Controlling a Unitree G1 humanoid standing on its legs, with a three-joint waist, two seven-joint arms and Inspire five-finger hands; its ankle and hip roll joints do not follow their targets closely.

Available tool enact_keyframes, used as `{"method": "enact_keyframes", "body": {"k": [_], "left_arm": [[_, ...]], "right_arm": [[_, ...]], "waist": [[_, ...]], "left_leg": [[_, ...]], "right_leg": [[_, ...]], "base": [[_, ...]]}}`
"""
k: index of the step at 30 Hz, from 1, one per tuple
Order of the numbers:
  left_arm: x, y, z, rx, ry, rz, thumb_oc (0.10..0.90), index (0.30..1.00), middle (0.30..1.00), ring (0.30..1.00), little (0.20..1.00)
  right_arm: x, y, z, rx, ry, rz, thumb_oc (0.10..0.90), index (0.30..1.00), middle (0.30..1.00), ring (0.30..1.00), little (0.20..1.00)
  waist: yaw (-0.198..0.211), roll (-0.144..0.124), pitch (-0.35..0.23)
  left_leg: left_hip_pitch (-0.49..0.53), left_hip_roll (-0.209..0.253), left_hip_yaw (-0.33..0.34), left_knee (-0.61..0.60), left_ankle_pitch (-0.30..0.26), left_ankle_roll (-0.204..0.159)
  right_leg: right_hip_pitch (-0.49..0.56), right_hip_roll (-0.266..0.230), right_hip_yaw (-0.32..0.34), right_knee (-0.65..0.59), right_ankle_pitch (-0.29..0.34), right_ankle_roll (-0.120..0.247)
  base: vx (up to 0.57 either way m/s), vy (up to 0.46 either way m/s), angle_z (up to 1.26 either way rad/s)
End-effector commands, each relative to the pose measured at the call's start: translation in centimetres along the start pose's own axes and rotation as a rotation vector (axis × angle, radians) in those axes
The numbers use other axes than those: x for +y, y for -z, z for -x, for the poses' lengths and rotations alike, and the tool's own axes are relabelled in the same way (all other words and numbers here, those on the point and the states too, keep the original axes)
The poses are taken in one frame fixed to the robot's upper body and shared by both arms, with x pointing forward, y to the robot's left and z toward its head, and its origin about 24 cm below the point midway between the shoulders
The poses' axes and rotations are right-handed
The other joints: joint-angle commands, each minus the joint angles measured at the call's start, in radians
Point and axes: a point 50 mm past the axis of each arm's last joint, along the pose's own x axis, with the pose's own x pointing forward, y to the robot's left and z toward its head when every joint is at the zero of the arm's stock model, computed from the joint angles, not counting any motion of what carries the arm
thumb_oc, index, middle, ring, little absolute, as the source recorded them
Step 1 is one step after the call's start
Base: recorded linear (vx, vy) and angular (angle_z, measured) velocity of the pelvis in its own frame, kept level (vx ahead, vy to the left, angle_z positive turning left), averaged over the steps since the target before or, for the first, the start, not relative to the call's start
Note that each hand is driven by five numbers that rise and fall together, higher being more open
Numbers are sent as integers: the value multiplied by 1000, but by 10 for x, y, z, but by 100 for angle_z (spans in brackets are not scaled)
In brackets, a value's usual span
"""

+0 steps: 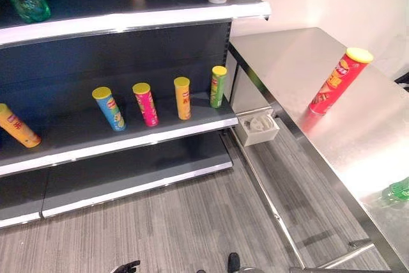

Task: Put the goods on the table back onto the shelves and tidy them up.

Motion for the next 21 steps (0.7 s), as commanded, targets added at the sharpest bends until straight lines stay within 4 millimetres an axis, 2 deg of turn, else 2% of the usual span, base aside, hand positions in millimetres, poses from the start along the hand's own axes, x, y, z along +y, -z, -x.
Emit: {"method": "enact_keyframes", "body": {"k": [1,4,5,6,7,8,9,10,11,12,13,14,15,16,17,18,19,21], "left_arm": [[-10,-38,-5,-117,37,-7,800,900,900,900,900],[-10,-39,-5,-116,37,-29,800,900,900,900,900],[-9,-40,-5,-120,32,-38,800,900,900,900,900],[-10,-40,-5,-120,34,-38,800,900,900,900,900],[-10,-40,-5,-122,29,-42,800,900,900,900,900],[-11,-41,-5,-123,29,-42,800,900,900,900,900],[-13,-40,-5,-122,31,-42,800,900,900,900,900],[-13,-40,-6,-122,31,-41,800,900,900,900,900],[-19,-37,-5,-128,37,-35,800,900,900,900,900],[-22,-37,-5,-127,43,-38,800,900,900,900,900],[-25,-35,-5,-125,53,-47,800,900,900,900,900],[-25,-35,-5,-125,52,-48,800,900,900,900,900],[-23,-36,-5,-136,52,-65,800,900,900,900,900],[-24,-39,-5,-147,62,-77,800,900,900,900,900],[-24,-40,-5,-147,74,-90,800,900,900,900,900],[-22,-44,-4,-164,90,-99,800,900,900,900,900],[-22,-44,-4,-165,89,-98,800,900,900,900,900],[-22,-46,-4,-171,109,-102,800,900,900,900,900]], "right_arm": [[-72,-11,11,-22,225,-121,800,900,900,900,900],[-101,-28,20,-86,320,-233,800,900,900,900,900],[-116,-53,27,-193,362,-317,800,900,900,900,900],[-117,-53,28,-194,363,-318,800,900,900,900,900],[-129,-89,39,-352,398,-386,800,900,900,900,900],[-129,-89,39,-353,399,-387,800,900,900,900,900],[-134,-131,56,-539,409,-447,800,900,900,900,900],[-134,-131,56,-539,409,-448,800,900,900,900,900],[-128,-192,97,-915,358,-535,800,900,900,900,900],[-124,-216,122,-1085,323,-595,800,900,900,900,900],[-109,-237,149,-1272,213,-609,800,900,900,900,900],[-108,-236,149,-1270,214,-609,800,900,900,900,900],[-99,-251,178,-1429,97,-603,800,900,900,900,900],[-97,-260,196,-1523,70,-603,800,900,900,900,900],[-90,-275,225,-1645,28,-531,800,900,900,900,900],[-72,-289,285,-1904,-124,-466,800,900,900,900,900],[-71,-289,285,-1904,-125,-467,800,900,900,900,900],[-65,-298,307,-1977,-148,-405,800,900,900,900,900]], "waist": [[-35,21,31],[-52,16,26],[-71,13,26],[-68,14,26],[-93,13,26],[-90,13,26],[-115,14,25],[-111,12,24],[-145,19,21],[-157,24,18],[-167,29,17],[-164,28,17],[-173,28,15],[-177,27,11],[-178,25,8],[-175,21,-1],[-177,20,0],[-165,14,-7]], "left_leg": [[-8,166,22,-59,17,-119],[3,174,50,-59,7,-123],[11,179,73,-59,3,-125],[11,179,76,-59,2,-125],[23,184,110,-59,-11,-124],[20,184,113,-59,-7,-125],[32,187,146,-59,-19,-125],[28,187,150,-59,-13,-125],[37,191,187,-59,-23,-123],[47,191,198,-59,-34,-121],[57,190,214,-59,-41,-118],[59,191,216,-59,-43,-118],[67,189,230,-59,-47,-117],[71,189,242,-59,-51,-117],[77,187,251,-59,-52,-117],[79,188,256,-59,-52,-118],[79,188,256,-59,-52,-118],[79,188,250,-59,-53,-118]], "right_leg": [[100,-22,52,-149,72,125],[94,-15,76,-149,75,132],[90,-12,93,-149,80,139],[89,-12,96,-149,81,140],[81,-6,120,-149,86,153],[77,-6,124,-149,91,152],[67,0,151,-149,97,165],[62,1,155,-149,102,163],[45,7,191,-149,113,174],[43,9,204,-148,112,180],[40,13,221,-148,114,184],[41,14,223,-147,114,184],[38,16,236,-147,120,187],[36,17,242,-147,121,189],[34,17,247,-147,125,190],[33,14,244,-147,126,194],[33,14,244,-147,126,194],[37,9,234,-147,129,197]], "base": [[33,6,-34],[24,14,-49],[20,29,-44],[9,59,-42],[-12,31,-56],[-12,71,-64],[-30,28,-59],[-22,83,-71],[5,76,-74],[23,113,-74],[30,65,-67],[7,47,-73],[7,28,-70],[9,34,-47],[1,12,-35],[0,3,-28],[4,-16,-31],[-8,-27,-4]]}}
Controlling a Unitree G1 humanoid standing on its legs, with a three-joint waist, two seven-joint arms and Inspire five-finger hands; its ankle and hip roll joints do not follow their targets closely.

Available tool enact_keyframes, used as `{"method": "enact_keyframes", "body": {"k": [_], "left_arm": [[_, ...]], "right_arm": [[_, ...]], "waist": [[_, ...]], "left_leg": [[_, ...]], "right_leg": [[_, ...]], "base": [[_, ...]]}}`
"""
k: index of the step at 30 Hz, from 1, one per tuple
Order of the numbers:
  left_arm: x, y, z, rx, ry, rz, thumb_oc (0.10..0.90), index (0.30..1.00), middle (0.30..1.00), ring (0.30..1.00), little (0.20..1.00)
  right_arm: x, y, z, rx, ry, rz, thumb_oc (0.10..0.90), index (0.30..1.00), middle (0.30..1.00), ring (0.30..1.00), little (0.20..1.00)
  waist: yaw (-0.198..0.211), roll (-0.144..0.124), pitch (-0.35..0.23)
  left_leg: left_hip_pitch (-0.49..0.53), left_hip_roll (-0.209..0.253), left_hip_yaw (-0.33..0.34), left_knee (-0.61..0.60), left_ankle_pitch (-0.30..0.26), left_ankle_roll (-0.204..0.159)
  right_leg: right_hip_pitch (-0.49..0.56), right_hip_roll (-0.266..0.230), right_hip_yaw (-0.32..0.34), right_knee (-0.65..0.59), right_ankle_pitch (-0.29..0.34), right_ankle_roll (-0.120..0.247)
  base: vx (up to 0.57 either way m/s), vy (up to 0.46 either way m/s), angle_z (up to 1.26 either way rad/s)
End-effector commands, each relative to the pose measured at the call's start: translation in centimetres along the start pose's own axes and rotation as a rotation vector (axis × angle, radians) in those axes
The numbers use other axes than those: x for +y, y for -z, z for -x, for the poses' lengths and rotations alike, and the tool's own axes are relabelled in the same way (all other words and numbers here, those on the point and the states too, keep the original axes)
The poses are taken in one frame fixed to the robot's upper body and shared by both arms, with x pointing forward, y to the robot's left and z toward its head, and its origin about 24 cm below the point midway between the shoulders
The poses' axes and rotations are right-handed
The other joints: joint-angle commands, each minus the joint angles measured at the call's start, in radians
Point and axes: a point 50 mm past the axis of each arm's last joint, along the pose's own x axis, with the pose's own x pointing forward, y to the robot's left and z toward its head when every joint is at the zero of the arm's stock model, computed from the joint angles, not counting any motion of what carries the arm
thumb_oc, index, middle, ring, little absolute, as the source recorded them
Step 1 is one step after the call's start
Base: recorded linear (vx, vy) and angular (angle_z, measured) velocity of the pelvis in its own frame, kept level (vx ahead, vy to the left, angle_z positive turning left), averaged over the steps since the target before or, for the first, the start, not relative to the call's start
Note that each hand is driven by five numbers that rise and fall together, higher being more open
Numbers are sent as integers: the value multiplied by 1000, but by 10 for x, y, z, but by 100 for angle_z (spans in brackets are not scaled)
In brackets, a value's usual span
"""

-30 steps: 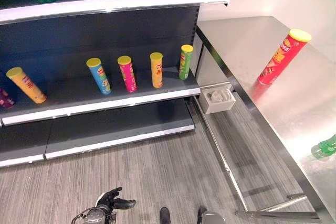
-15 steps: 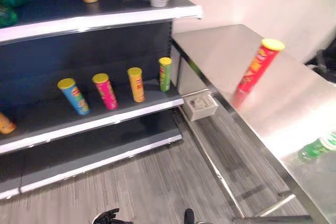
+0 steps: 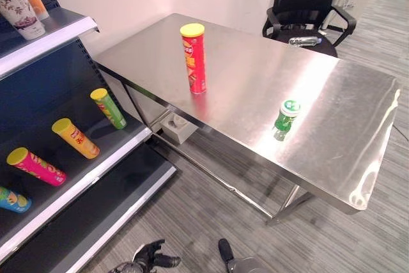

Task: Put the goods on the table back onto the shelves and tidy them up.

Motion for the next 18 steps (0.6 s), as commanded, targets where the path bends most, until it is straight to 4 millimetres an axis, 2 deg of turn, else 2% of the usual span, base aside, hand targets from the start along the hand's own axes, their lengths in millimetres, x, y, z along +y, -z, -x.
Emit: {"method": "enact_keyframes", "body": {"k": [1,2,4,6,7,8,9,11,13,18], "left_arm": [[34,6,6,22,-30,-84,800,900,900,900,900],[35,6,6,23,-31,-81,800,900,900,900,900],[33,12,7,40,-12,-102,800,900,900,900,900],[33,12,8,40,-13,-101,800,900,900,900,900],[33,17,9,58,-7,-111,800,900,900,900,900],[37,22,11,83,-3,-129,800,900,900,900,900],[36,23,11,93,2,-137,800,900,900,900,900],[37,23,11,93,1,-134,800,900,900,900,900],[35,16,9,69,6,-124,800,900,900,900,900],[34,14,8,55,9,-105,800,900,900,900,900]], "right_arm": [[28,-64,-35,-306,-148,-6,800,900,900,900,900],[29,-64,-35,-306,-151,-7,800,900,900,900,900],[45,-69,-42,-318,-198,-19,800,900,900,900,900],[45,-69,-42,-318,-199,-20,800,900,900,900,900],[56,-65,-43,-299,-231,-60,800,900,900,900,900],[86,-43,-42,-202,-353,-72,800,900,900,900,900],[108,-35,-40,-149,-458,-52,800,900,900,900,900],[109,-35,-40,-149,-461,-54,800,900,900,900,900],[126,-27,-30,-100,-588,-26,800,900,900,900,900],[124,-23,-18,-75,-638,-114,800,900,900,900,900]], "waist": [[66,-92,-57],[63,-92,-58],[81,-100,-60],[80,-100,-60],[100,-106,-63],[138,-116,-60],[146,-121,-57],[143,-122,-57],[153,-125,-58],[157,-121,-61]], "left_leg": [[28,84,-44,8,19,-89],[28,84,-43,8,19,-89],[35,84,-36,8,16,-87],[35,84,-35,8,16,-87],[43,84,-25,8,12,-85],[50,84,-5,8,13,-86],[52,84,3,8,16,-89],[52,84,4,8,16,-89],[48,86,-9,8,21,-95],[35,87,-54,8,32,-99]], "right_leg": [[43,-143,42,-21,39,152],[43,-142,43,-21,39,152],[42,-142,42,-21,46,156],[43,-141,43,-21,46,156],[42,-140,46,-23,54,159],[34,-141,40,-23,72,162],[28,-141,36,-23,79,161],[28,-141,36,-23,79,161],[30,-147,16,-23,72,155],[50,-165,-29,-23,58,142]], "base": [[-23,-29,23],[-14,-34,21],[1,-18,12],[5,-6,-4],[-21,-39,-13],[-43,-54,-39],[-52,-42,-52],[-16,-14,-21],[-4,-31,43],[13,-34,19]]}}
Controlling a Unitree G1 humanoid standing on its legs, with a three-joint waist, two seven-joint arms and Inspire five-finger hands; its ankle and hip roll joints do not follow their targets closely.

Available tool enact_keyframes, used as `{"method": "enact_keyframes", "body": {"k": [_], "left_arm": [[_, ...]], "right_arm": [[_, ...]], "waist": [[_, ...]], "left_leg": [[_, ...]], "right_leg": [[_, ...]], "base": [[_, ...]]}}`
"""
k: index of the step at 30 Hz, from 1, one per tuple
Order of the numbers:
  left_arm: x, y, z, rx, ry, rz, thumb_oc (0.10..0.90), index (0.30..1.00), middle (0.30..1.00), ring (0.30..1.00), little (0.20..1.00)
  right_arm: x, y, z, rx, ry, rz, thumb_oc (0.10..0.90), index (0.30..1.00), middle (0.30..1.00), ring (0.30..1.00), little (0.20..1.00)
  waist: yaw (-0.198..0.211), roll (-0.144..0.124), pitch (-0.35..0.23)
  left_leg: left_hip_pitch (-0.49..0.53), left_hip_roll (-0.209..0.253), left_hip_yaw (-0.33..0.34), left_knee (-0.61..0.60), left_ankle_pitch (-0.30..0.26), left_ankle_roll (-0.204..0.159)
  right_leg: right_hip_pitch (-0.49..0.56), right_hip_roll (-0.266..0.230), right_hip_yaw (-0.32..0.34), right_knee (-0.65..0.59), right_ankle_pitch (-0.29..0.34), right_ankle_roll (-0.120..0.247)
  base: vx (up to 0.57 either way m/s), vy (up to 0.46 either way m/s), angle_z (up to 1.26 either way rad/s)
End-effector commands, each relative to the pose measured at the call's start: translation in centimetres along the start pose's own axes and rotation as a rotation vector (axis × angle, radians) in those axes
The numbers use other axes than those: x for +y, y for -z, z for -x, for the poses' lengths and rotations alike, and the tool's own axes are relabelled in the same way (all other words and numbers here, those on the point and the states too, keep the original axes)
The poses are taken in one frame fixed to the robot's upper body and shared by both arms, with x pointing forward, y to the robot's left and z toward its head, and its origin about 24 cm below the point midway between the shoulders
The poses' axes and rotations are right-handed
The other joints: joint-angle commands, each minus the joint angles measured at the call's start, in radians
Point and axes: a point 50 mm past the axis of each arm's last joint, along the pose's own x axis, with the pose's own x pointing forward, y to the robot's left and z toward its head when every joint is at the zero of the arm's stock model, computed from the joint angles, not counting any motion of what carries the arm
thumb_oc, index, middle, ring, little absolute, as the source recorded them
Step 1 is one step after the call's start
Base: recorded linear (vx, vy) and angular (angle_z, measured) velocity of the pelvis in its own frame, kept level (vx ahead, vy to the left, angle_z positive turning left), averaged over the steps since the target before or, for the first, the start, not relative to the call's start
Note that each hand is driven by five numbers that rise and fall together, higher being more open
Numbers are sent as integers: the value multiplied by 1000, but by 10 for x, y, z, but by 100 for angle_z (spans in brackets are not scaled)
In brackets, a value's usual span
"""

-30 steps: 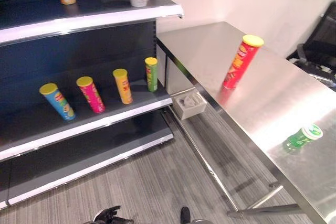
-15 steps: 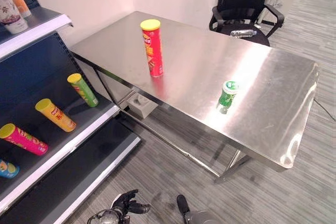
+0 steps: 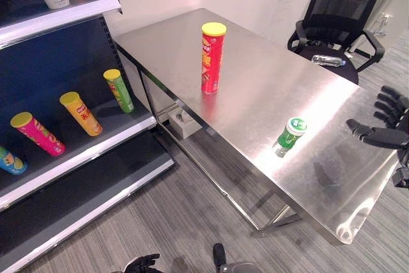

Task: Put the goods on the table back onto the shelves and tidy them up.

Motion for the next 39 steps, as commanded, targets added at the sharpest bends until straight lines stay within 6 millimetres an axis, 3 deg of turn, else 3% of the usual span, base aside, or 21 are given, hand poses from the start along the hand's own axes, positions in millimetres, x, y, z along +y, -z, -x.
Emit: {"method": "enact_keyframes", "body": {"k": [1,8,14,19,24,39], "left_arm": [[13,-23,-1,-84,-19,-49,800,900,900,900,900],[14,-9,2,-44,-20,-39,800,900,900,900,900],[8,-3,2,-26,4,-57,800,900,900,900,900],[4,-2,1,-24,12,-60,800,900,900,900,900],[3,1,2,-22,3,-34,800,900,900,900,900],[6,2,3,-21,-1,-49,800,900,900,900,900]], "right_arm": [[-17,-66,-4,-313,25,-55,800,900,900,900,900],[-19,-74,22,-348,-36,-30,800,900,900,900,900],[9,-68,28,-211,-277,164,800,900,900,900,900],[10,-61,27,-168,-272,227,800,900,900,900,900],[-4,-58,28,-180,-145,237,800,900,900,900,900],[9,-32,20,-79,-162,298,800,900,900,900,900]], "waist": [[-9,-55,-49],[-21,-46,-66],[-17,-37,-70],[-8,-34,-69],[2,-33,-65],[25,-32,-53]], "left_leg": [[23,-14,-43,1,-42,-13],[5,-14,-95,1,-32,-18],[0,-15,-123,1,-21,-23],[-7,-15,-134,1,-16,-23],[-13,-13,-151,1,-14,-22],[-15,-10,-180,1,-8,-24]], "right_leg": [[21,-148,-3,-63,102,186],[43,-158,-39,-63,81,164],[64,-162,-63,-63,66,147],[70,-167,-83,-63,62,143],[77,-170,-97,-63,55,141],[92,-162,-102,-63,34,129]], "base": [[6,-49,26],[23,-24,23],[3,-10,19],[3,-4,10],[11,-9,10],[7,-7,3]]}}
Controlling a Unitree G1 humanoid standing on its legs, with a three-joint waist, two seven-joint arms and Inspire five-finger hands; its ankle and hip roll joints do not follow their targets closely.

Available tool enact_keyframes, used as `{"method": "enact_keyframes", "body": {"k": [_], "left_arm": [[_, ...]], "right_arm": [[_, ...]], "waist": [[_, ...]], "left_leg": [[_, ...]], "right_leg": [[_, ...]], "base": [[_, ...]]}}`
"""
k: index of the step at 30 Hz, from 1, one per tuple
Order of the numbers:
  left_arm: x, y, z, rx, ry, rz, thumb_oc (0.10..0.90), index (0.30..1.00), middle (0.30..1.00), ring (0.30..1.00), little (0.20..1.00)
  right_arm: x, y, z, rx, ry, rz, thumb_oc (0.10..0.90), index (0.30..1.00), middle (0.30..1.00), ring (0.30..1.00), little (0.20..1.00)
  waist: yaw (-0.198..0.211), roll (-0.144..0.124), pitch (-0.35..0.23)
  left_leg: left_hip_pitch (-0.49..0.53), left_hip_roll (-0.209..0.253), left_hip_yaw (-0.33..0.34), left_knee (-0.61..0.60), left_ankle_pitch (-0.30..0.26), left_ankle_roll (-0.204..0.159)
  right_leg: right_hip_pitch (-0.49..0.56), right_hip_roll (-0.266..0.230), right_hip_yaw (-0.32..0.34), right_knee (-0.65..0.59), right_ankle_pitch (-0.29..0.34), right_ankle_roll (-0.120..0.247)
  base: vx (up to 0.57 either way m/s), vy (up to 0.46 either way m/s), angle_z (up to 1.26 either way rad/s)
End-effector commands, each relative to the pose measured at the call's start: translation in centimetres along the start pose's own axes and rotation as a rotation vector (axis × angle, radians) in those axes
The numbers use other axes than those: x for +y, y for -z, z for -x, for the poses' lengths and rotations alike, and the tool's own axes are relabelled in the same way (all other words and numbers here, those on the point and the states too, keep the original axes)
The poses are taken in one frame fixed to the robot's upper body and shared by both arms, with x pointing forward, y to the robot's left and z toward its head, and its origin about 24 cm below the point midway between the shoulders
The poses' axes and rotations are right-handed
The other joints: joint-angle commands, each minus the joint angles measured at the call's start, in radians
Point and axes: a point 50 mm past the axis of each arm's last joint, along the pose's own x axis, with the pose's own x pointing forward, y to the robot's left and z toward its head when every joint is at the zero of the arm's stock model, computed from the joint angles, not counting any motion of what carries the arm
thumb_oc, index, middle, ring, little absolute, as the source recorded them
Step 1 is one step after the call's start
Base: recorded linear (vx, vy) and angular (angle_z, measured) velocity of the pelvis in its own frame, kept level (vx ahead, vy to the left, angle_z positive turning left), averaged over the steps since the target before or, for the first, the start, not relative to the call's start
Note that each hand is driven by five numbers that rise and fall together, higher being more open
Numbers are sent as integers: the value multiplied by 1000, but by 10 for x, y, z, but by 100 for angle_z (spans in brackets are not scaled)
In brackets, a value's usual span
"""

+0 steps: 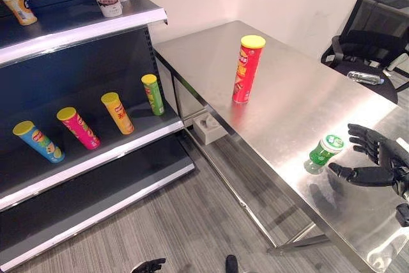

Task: Put the goods on the table back onto the shelves and tidy them up.

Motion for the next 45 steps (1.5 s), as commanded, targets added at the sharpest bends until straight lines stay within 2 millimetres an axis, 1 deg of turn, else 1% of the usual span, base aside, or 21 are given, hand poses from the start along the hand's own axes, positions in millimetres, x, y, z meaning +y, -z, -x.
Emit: {"method": "enact_keyframes", "body": {"k": [1,8,16,17,18,25,28,29,31,32,33,34,35,36,38,39,40,42,43,44,45], "left_arm": [[19,-14,1,-41,-46,-41,800,900,900,900,900],[21,-14,2,-38,-55,-49,800,900,900,900,900],[22,-16,2,-43,-81,-42,800,900,900,900,900],[23,-16,2,-43,-89,-40,800,900,900,900,900],[24,-17,2,-48,-91,-38,800,900,900,900,900],[23,-17,1,-42,-91,-41,800,900,900,900,900],[25,-19,2,-56,-97,-36,800,900,900,900,900],[25,-19,2,-56,-97,-36,800,900,900,900,900],[26,-21,2,-64,-103,-30,800,900,900,900,900],[26,-21,2,-64,-103,-30,800,900,900,900,900],[28,-22,2,-69,-108,-23,800,900,900,900,900],[29,-23,3,-74,-113,-16,800,900,900,900,900],[29,-23,3,-77,-112,-15,800,900,900,900,900],[30,-23,3,-78,-116,-9,800,900,900,900,900],[31,-21,4,-77,-122,3,800,900,900,900,900],[32,-22,4,-77,-123,4,800,900,900,900,900],[33,-22,4,-83,-127,10,800,900,900,900,900],[36,-33,4,-123,-141,24,800,900,900,900,900],[36,-34,4,-125,-142,24,800,900,900,900,900],[36,-41,4,-147,-143,25,800,900,900,900,900],[35,-49,3,-179,-139,33,800,900,900,900,900]], "right_arm": [[-20,-33,-19,-180,126,21,800,900,900,900,900],[-9,-25,-31,-157,148,30,800,900,900,900,900],[-2,-23,-41,-178,264,41,800,900,900,900,900],[0,-26,-43,-195,275,39,755,832,832,832,832],[1,-27,-43,-198,279,42,400,300,300,300,300],[4,-32,-44,-227,273,36,400,300,300,300,300],[3,-48,-42,-302,271,28,400,300,300,300,300],[3,-48,-42,-301,272,28,400,300,300,300,300],[3,-65,-40,-384,270,25,400,300,300,300,300],[2,-65,-39,-384,270,24,400,300,300,300,300],[2,-71,-39,-417,268,15,400,300,300,300,300],[2,-84,-38,-475,265,17,400,300,300,300,300],[2,-86,-38,-489,268,8,400,300,300,300,300],[2,-95,-38,-530,257,9,400,300,300,300,300],[4,-123,-39,-658,234,-7,400,300,300,300,300],[4,-123,-39,-659,233,-8,400,300,300,300,300],[4,-134,-40,-713,226,-19,400,300,300,300,300],[3,-159,-40,-821,227,-15,400,300,300,300,300],[3,-160,-40,-823,228,-15,400,300,300,300,300],[2,-171,-39,-871,233,-8,400,300,300,300,300],[-1,-182,-39,-909,248,-2,400,300,300,300,300]], "waist": [[51,-58,-33],[70,-54,-28],[92,-46,-26],[99,-44,-28],[101,-44,-28],[111,-45,-34],[117,-44,-36],[116,-44,-36],[121,-46,-38],[120,-46,-38],[124,-46,-41],[131,-46,-42],[131,-46,-42],[137,-47,-45],[154,-49,-50],[151,-48,-49],[159,-50,-46],[186,-66,-3],[182,-67,-5],[198,-70,20],[217,-78,46]], "left_leg": [[1,30,-26,7,3,-45],[-5,34,-44,7,8,-48],[-8,39,-67,7,11,-50],[-8,40,-75,7,13,-52],[-9,40,-79,7,13,-52],[-7,45,-97,7,18,-56],[-6,48,-111,7,22,-60],[-6,49,-113,7,22,-60],[-10,53,-125,7,29,-65],[-10,53,-126,7,29,-65],[-12,54,-133,7,32,-67],[-14,55,-139,7,35,-68],[-15,56,-144,7,37,-69],[-16,57,-148,7,39,-70],[-16,64,-161,7,49,-76],[-16,64,-162,7,49,-76],[-13,70,-166,7,59,-79],[-99,85,-203,187,53,-96],[-108,84,-207,193,55,-95],[-153,82,-230,278,72,-113],[-235,64,-270,375,119,-128]], "right_leg": [[2,-95,32,5,30,114],[12,-93,13,5,19,108],[26,-90,-13,5,4,102],[32,-88,-21,5,-2,100],[34,-87,-25,5,-4,99],[52,-80,-46,5,-19,91],[63,-77,-57,5,-26,86],[63,-77,-59,5,-26,86],[70,-72,-69,5,-33,81],[71,-71,-70,5,-33,81],[74,-69,-77,5,-37,79],[76,-66,-79,5,-39,76],[78,-66,-85,5,-41,74],[80,-64,-89,5,-42,72],[87,-58,-101,5,-51,66],[87,-57,-101,5,-51,66],[93,-52,-104,5,-59,60],[113,-46,-109,5,-68,35],[109,-47,-113,5,-66,35],[119,-44,-122,5,-69,25],[129,-49,-147,5,-67,15]], "base": [[0,0,0],[16,-16,8],[30,-24,12],[36,-39,19],[41,-44,12],[17,-26,12],[8,-45,10],[-3,-32,14],[-12,-50,20],[-5,-57,29],[-5,-42,25],[-5,-52,25],[-17,-55,14],[-12,-68,16],[-9,-67,18],[-10,-52,20],[-53,-98,26],[-105,-132,25],[-115,-89,30],[-144,-77,64],[-137,-75,73]]}}
